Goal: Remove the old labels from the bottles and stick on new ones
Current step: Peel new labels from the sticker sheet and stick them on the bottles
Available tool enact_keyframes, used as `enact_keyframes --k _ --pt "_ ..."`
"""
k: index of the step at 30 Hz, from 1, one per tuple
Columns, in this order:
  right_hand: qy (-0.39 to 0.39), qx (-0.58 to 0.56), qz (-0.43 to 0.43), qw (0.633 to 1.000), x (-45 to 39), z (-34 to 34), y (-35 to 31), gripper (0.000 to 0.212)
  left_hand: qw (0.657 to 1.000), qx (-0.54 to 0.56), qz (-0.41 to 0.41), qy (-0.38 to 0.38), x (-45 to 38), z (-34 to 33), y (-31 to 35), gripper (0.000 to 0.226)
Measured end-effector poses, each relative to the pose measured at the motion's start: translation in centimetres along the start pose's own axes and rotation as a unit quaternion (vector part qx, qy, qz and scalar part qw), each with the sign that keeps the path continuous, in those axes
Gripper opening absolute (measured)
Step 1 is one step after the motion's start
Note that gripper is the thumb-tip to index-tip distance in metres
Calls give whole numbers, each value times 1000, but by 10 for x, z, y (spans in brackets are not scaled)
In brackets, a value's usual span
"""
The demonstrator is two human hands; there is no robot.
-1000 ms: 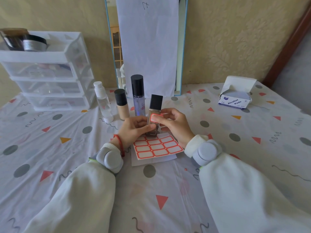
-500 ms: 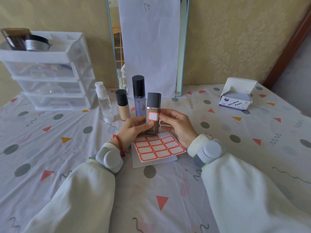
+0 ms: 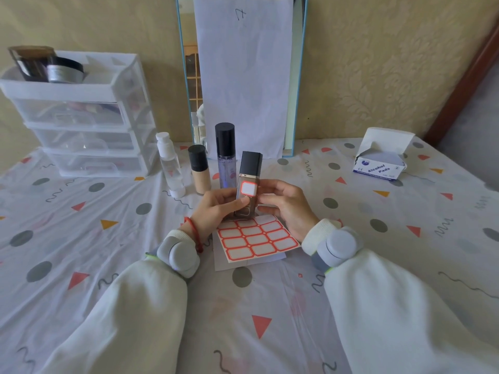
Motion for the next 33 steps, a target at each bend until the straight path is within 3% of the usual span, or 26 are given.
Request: enact_keyframes --k 4,13,22,33 --pt "5 2 8 1000 2 -3 -4 19 1000 -14 -3 -3 0 0 3 20" --pt "28 120 50 991 8 -5 -14 22 999 -33 -26 -8 1 -1 8 17" --pt "67 89 89 990 -9 20 -37 26 996 -88 -2 -32 -5 0 1 54" --pt "118 201 103 967 -51 38 -49 28 989 -136 -1 -62 -6 -3 -4 46"
Point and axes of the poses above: each hand's wrist, its own x-axis away from the middle knuckle, its own z-axis out of the back of the hand, y = z × x, the point moved 10 cm from there along -x, towards the middle knuckle, and after that the axes turned 9 degrees about -z, right-handed, at the moved point
